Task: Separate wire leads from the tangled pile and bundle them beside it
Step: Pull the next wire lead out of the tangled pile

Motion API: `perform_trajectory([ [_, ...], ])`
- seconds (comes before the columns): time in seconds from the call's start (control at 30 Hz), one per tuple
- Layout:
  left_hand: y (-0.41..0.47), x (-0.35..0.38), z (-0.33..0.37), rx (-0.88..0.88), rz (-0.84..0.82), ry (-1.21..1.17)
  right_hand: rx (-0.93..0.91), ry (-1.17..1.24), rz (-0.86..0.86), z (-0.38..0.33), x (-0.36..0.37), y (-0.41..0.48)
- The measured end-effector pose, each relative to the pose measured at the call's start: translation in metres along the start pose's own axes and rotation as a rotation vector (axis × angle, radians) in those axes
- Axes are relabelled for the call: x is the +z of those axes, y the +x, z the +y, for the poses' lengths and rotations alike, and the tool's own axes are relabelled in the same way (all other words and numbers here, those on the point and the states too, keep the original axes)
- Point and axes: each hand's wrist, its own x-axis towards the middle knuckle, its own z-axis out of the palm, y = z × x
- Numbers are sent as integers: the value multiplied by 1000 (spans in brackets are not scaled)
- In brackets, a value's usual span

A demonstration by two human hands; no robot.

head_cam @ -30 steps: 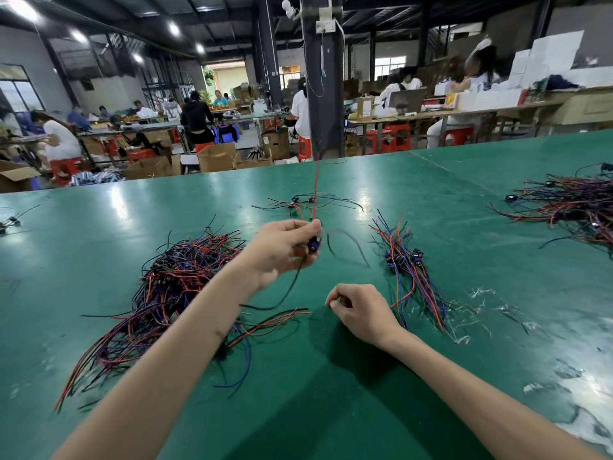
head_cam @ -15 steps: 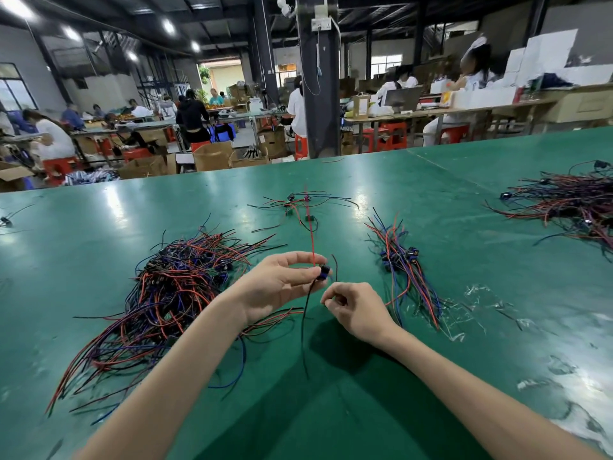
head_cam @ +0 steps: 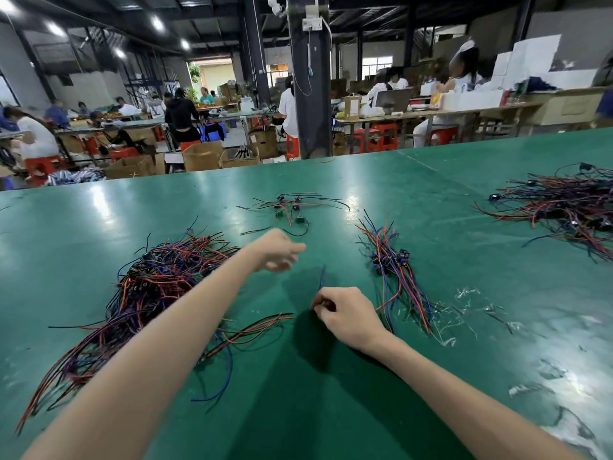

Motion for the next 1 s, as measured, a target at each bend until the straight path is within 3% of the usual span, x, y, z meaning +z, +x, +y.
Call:
perform_trajectory([
  [0.17,-4,48,-6,43,-30,218,3,-26,3,-1,0,-1],
  [0.37,-8,43,10,53,-86,334,-47,-20,-12,-4,-2,-4],
  [0.43,-3,30,17,40,75,154,-104,-30,-44,-5,-2,-6],
  [0.5,2,12,28,47,189,-234,-152,-67,-73,-7,-2,-7],
  [0.53,4,1,34,48,180,-411,-157,-74,-77,-8,-2,-8],
  [0.6,8,-18,39,27,163,-501,-139,-56,-69,-7,-3,-7],
  [0.7,8,-41,21,-6,248,-220,-129,-40,-58,-8,-4,-7],
  [0.8,5,-66,-19,-69,346,222,-128,-33,-50,-9,-3,-7],
  [0.9,-10,-84,-59,-192,242,599,-116,-6,-32,-8,-3,-8],
  [1.0,-21,-88,-82,-239,199,796,-115,3,-31,-8,-3,-7],
])
